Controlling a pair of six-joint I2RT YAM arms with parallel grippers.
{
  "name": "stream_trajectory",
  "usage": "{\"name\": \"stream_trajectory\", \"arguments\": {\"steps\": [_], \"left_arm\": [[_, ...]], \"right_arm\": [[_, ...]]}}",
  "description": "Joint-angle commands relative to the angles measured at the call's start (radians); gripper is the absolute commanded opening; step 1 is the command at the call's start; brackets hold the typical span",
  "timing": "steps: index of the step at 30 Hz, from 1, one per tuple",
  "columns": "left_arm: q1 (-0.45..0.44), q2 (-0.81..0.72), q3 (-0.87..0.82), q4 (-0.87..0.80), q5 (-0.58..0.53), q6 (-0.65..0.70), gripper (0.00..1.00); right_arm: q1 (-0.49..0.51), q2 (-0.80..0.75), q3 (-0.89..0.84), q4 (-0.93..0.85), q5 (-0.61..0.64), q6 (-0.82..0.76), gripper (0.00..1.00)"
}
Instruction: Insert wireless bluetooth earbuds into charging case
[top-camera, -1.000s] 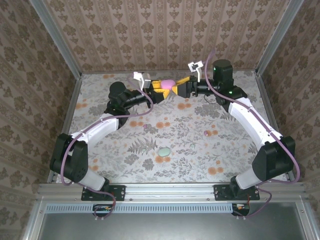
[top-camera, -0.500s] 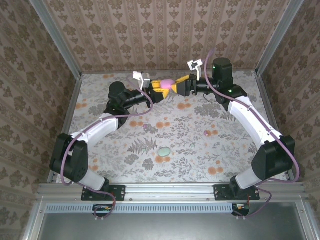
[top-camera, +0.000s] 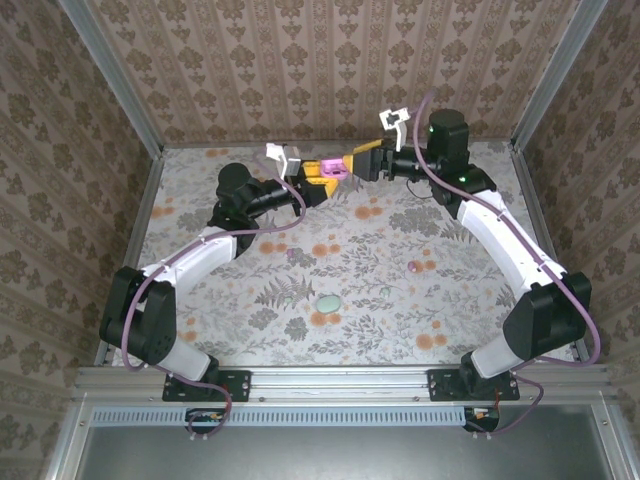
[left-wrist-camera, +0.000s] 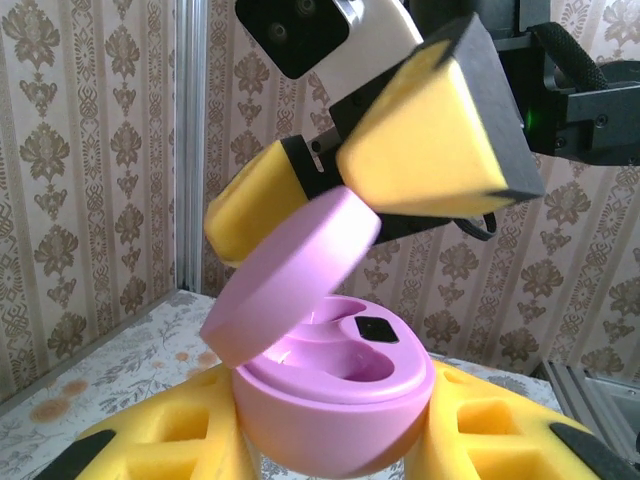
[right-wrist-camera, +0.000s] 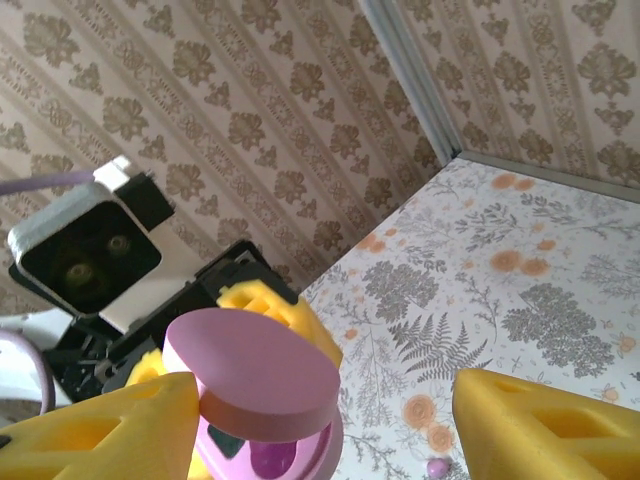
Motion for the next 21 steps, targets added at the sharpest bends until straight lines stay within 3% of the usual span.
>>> {"name": "stream_trajectory", "arguments": {"steps": [1, 8, 16, 19, 21], "left_arm": [[-0.012, -0.006, -0.001, 0.065, 0.046, -0.009, 0.31], [-0.013, -0.013, -0.009, 0.058, 0.015, 0.018, 0.31], [-0.012, -0.023, -0.025, 0.069, -0.056, 0.082, 0.31], [-0.012, -0.016, -0.02, 0.08, -0.062, 0.079, 0.31], [-0.012, -0.014, -0.018, 0.078, -0.064, 0.07, 0.31]], "right_arm": [[-0.008, 0.029, 0.037, -0.018, 0.114, 0.086, 0.69], [-0.036, 0.021, 0.063, -0.012, 0.091, 0.293, 0.69], [-0.059, -0.011, -0.021, 0.098, -0.063, 0.612, 0.58], [-0.058, -0.016, -0.04, 0.112, -0.109, 0.641, 0.58], [-0.051, -0.028, -0.043, 0.075, -0.118, 0.561, 0.58]]}}
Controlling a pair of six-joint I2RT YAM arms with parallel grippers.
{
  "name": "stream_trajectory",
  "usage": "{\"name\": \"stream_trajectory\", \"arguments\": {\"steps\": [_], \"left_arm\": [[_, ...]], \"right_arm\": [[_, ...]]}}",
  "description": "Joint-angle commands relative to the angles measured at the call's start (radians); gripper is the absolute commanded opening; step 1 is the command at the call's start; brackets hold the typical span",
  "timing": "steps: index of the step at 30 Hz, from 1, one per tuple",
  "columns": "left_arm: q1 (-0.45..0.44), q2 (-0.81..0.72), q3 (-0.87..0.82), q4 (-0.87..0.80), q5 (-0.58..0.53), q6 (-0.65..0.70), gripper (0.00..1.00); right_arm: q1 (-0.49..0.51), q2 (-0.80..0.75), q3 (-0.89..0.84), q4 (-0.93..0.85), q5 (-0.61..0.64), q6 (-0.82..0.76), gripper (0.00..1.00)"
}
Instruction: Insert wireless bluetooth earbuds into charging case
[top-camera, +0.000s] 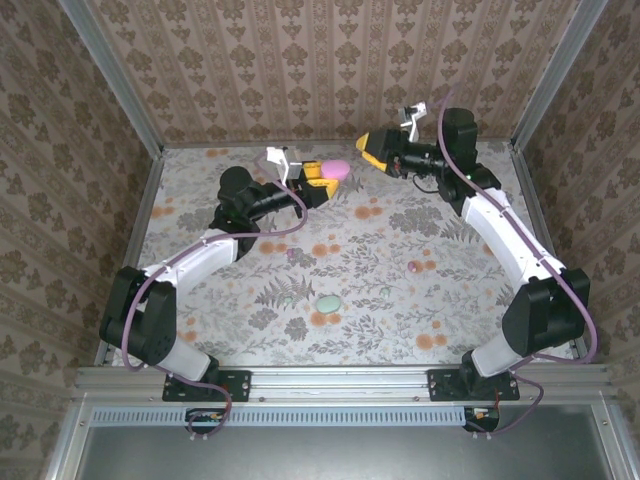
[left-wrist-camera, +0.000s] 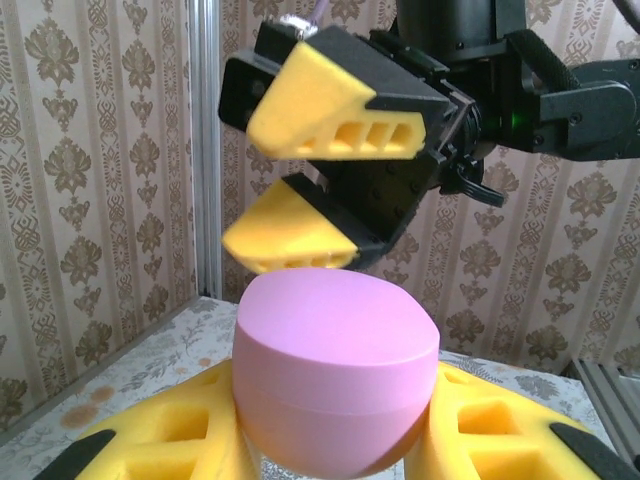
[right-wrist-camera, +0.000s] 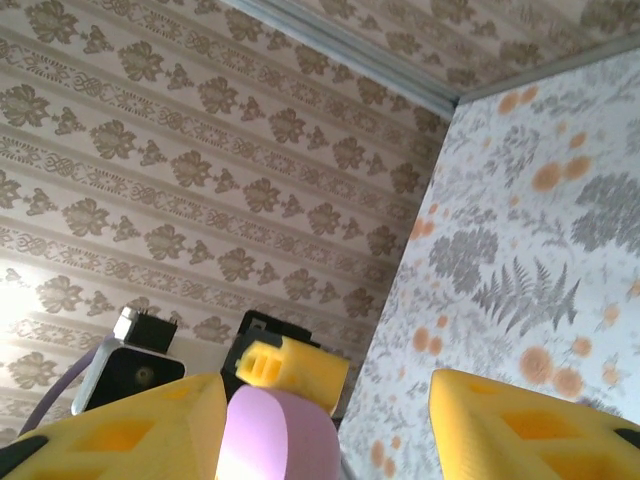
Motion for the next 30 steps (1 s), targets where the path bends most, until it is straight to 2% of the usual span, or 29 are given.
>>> {"name": "stream_trajectory", "arguments": {"steps": [1, 3, 5, 7, 12, 14, 20, 26, 30], "left_arm": [[-0.003, -0.014, 0.008, 0.053, -0.008, 0.014, 0.31], [-0.003, -0.011, 0.011, 0.057, -0.002, 0.004, 0.31], [-0.003, -0.01, 0.012, 0.071, 0.0, -0.006, 0.31], [-0.003, -0.006, 0.013, 0.086, 0.004, -0.014, 0.31], [-0.003, -0.008, 0.012, 0.073, 0.007, -0.002, 0.31], [-0.004, -0.005, 0.015, 0.067, 0.003, 0.004, 0.31], [-0.004, -0.008, 0.026, 0.019, 0.009, 0.043, 0.31], [-0.004, -0.011, 0.033, 0.01, 0.009, 0.064, 0.31], [-0.004, -0.012, 0.035, 0.005, 0.01, 0.066, 0.31]], "right_arm": [[0.02, -0.053, -0.005, -0.022, -0.07, -0.071, 0.6], [0.052, -0.072, -0.001, -0.142, -0.019, -0.279, 0.64], [0.071, -0.082, -0.022, -0.174, 0.01, -0.402, 0.67], [0.066, -0.076, -0.034, -0.159, 0.039, -0.324, 0.66], [0.071, 0.016, 0.002, -0.03, -0.095, 0.011, 0.61], [0.085, 0.041, 0.003, 0.021, -0.148, 0.083, 0.59], [0.095, 0.042, 0.009, 0.03, -0.177, 0.104, 0.51], [0.097, 0.058, 0.016, 0.07, -0.213, 0.167, 0.52], [0.098, 0.058, 0.015, 0.087, -0.219, 0.177, 0.42]]}}
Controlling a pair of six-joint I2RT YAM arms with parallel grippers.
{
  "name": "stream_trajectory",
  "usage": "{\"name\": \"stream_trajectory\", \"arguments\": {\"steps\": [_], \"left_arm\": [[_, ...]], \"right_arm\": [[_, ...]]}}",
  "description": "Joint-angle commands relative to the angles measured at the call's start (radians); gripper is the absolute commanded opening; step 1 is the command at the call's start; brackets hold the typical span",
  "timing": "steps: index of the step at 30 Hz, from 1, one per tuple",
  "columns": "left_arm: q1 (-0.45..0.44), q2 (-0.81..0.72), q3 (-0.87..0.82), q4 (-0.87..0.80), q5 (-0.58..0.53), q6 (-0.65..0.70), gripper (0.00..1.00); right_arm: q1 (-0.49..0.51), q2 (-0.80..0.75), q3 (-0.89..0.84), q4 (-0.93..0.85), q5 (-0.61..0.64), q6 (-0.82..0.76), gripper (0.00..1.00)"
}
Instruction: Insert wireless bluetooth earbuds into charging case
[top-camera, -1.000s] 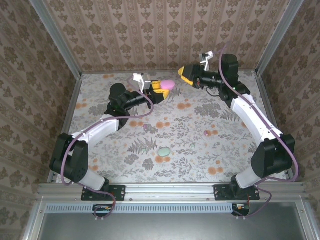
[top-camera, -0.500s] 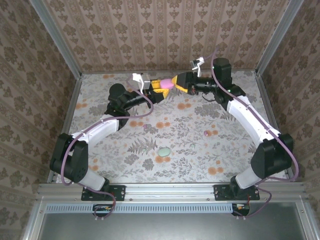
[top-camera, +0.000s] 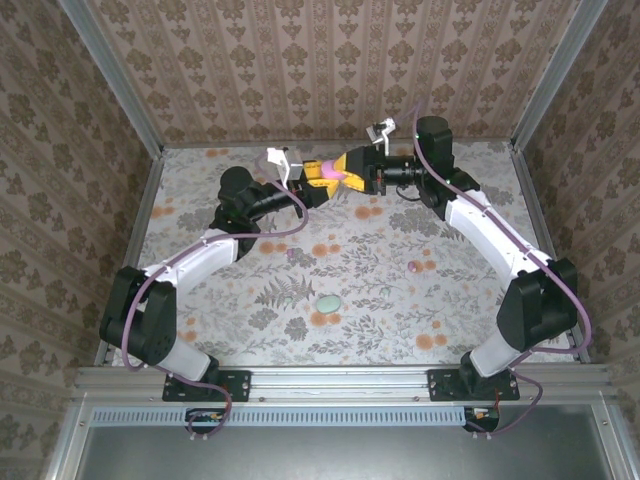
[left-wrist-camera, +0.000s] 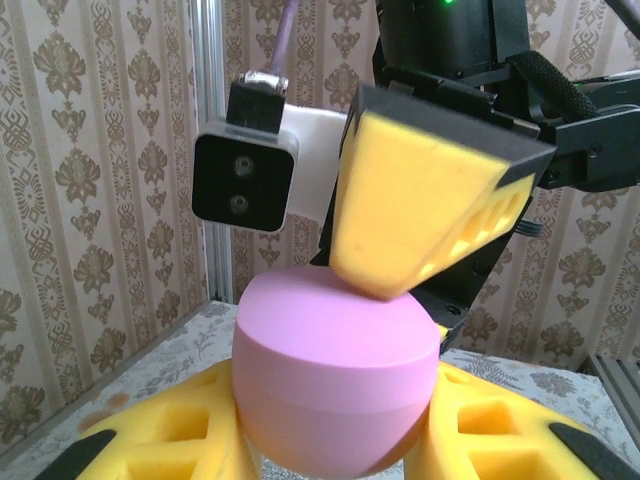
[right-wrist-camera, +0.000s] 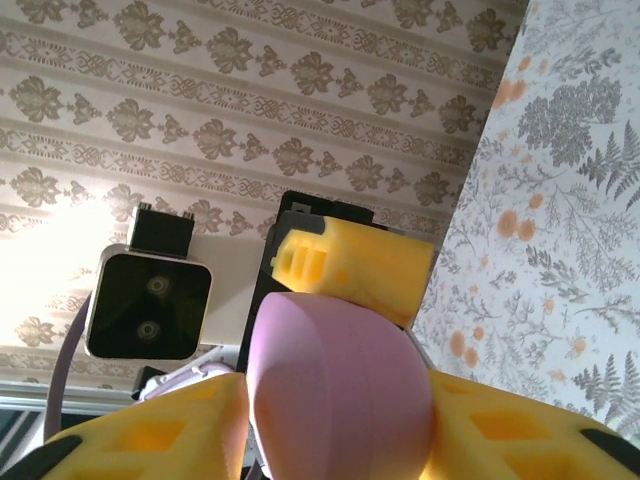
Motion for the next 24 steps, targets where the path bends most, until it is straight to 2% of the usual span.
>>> {"name": "stream_trajectory", "arguments": {"steps": [1, 10, 18, 24], "left_arm": [[-0.002, -0.013, 0.034, 0.008, 0.018, 0.025, 0.31], [-0.002, -0.024, 0.033, 0.007, 0.025, 0.024, 0.31], [-0.002, -0.016, 0.04, 0.005, 0.031, 0.019, 0.31], [-0.003, -0.013, 0.044, 0.005, 0.029, 0.017, 0.31]], "right_arm": [[0.001, 0.01, 0.03, 0.043, -0.042, 0.03, 0.41], [-0.035, -0.002, 0.007, 0.019, 0.012, 0.031, 0.44], [-0.041, -0.004, -0.005, 0.071, -0.02, 0.07, 0.41], [-0.035, 0.005, -0.005, 0.083, -0.057, 0.086, 0.47]]}}
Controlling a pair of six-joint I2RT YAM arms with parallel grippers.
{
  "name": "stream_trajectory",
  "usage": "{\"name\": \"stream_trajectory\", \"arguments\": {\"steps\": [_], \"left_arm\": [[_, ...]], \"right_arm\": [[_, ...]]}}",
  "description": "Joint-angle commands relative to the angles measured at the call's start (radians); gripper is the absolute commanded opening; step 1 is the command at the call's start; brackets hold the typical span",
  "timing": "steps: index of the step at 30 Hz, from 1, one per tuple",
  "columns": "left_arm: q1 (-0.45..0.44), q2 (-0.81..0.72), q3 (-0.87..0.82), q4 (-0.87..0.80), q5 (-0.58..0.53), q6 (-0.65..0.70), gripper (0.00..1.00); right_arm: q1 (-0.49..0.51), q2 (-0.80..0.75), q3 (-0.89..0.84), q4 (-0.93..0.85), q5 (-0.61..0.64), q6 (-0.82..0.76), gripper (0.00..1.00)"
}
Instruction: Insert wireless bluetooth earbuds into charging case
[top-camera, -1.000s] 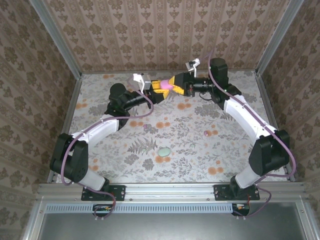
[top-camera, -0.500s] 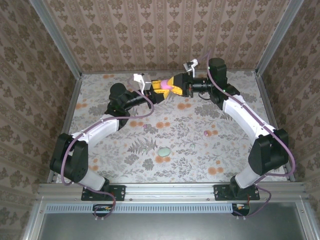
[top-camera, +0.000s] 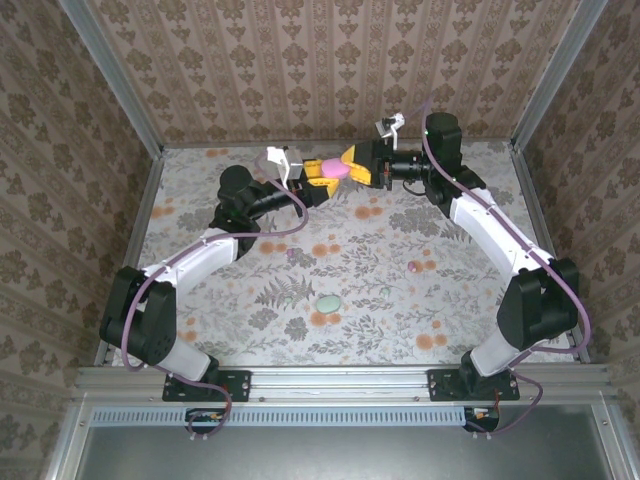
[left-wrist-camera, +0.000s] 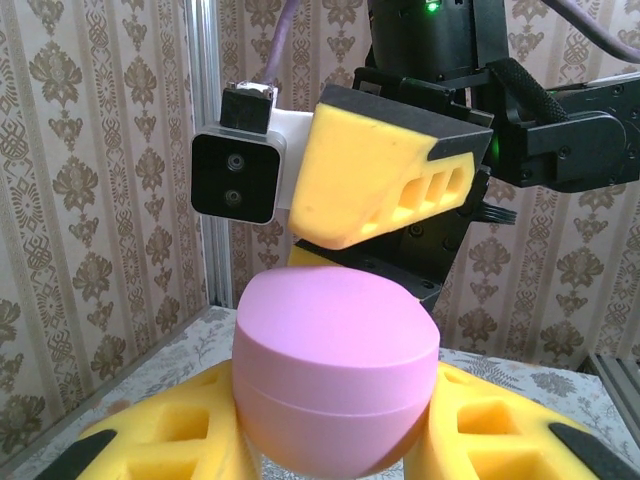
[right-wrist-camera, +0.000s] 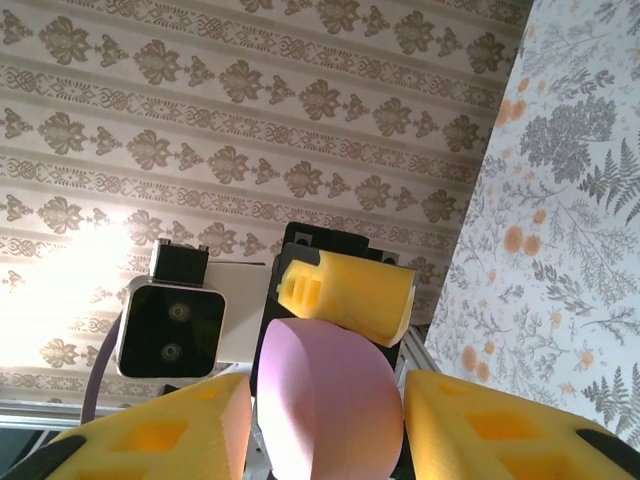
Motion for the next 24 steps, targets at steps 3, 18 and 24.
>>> {"name": "stream_trajectory", "arguments": {"steps": [3, 18, 24], "left_arm": [[-0.002, -0.013, 0.035, 0.006, 0.019, 0.012, 0.31], [-0.002, -0.015, 0.026, 0.001, 0.013, 0.015, 0.36], [-0.002, -0.012, 0.02, 0.028, 0.0, -0.002, 0.43]], "right_arm": [[0.007, 0.01, -0.001, 0.025, -0.05, 0.019, 0.47], [0.017, 0.023, 0.024, -0.011, -0.055, -0.03, 0.25], [0.017, 0.016, -0.016, 0.114, -0.026, 0.066, 0.21]]}}
